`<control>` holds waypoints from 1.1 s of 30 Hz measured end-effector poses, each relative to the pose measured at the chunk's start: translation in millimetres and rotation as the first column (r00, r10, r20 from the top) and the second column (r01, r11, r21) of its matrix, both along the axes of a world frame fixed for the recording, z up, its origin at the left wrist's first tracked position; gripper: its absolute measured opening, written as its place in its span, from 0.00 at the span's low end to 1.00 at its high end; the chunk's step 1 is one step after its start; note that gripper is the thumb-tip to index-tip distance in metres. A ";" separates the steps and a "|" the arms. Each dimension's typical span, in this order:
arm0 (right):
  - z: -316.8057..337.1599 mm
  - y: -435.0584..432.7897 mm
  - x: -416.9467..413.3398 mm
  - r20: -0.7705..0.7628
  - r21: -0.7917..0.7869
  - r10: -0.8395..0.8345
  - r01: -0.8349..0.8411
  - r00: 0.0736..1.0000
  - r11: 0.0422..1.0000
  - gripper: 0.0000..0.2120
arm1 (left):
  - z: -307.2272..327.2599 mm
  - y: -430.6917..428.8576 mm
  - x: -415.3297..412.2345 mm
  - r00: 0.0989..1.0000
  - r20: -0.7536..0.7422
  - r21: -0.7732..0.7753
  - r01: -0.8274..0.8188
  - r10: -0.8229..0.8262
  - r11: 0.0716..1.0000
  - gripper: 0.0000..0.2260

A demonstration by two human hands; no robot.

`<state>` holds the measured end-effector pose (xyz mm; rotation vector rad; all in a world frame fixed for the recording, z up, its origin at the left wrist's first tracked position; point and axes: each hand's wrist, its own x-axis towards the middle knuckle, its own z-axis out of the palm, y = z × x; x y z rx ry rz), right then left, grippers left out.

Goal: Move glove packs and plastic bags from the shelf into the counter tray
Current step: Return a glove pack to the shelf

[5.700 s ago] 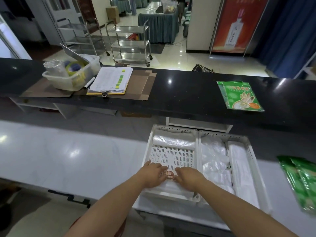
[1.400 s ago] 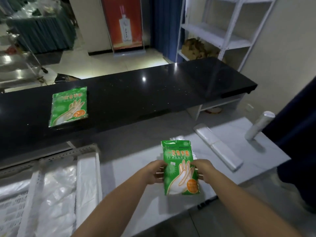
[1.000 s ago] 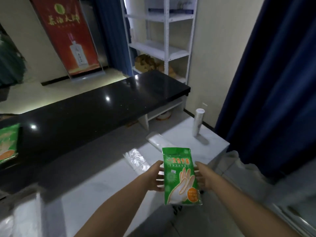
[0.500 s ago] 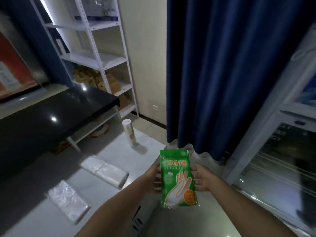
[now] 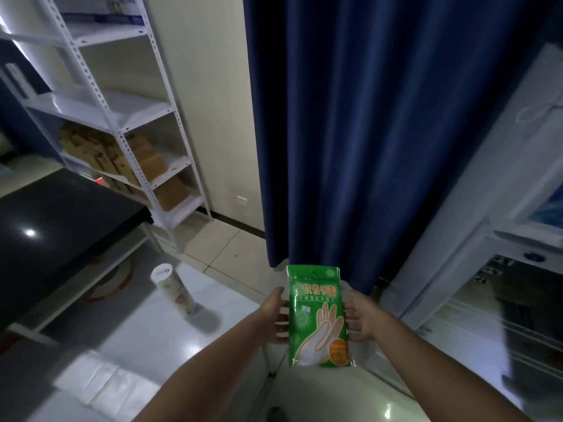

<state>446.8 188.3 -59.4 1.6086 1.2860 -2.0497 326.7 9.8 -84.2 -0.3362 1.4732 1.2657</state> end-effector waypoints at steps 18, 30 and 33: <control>-23.0 109.1 -323.7 0.077 0.035 0.400 -0.404 0.913 0.914 0.24 | -28.2 80.2 -246.5 0.934 0.068 0.028 -0.353 0.351 0.935 0.29; -20.0 134.5 -503.0 0.051 -0.043 0.692 -0.691 0.720 0.722 0.22 | -11.7 110.8 -342.3 0.703 0.042 -0.037 -0.709 0.710 0.705 0.27; -11.2 123.1 -539.5 0.013 -0.050 0.743 -0.741 0.669 0.669 0.23 | 1.2 103.5 -364.4 0.664 0.007 -0.048 -0.746 0.747 0.664 0.26</control>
